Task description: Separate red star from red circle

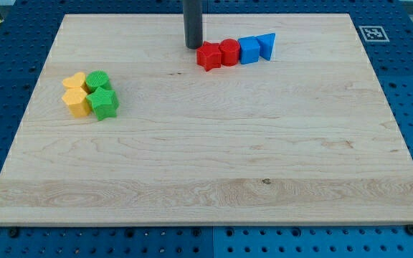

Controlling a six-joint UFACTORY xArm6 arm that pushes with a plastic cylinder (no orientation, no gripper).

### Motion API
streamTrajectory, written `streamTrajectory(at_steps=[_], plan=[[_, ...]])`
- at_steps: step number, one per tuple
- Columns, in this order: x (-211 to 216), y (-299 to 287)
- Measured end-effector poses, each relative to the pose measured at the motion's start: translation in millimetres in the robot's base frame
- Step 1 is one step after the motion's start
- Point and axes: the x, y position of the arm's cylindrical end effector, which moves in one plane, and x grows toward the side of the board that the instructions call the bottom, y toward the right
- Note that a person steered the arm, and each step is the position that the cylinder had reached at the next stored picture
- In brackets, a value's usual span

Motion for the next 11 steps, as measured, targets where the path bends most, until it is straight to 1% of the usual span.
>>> streamTrajectory(at_steps=[1, 2, 3, 4, 5, 7, 8, 11], plan=[[18, 0], [22, 1], [6, 1], [1, 2], [1, 26], [33, 36], [33, 36], [79, 43]])
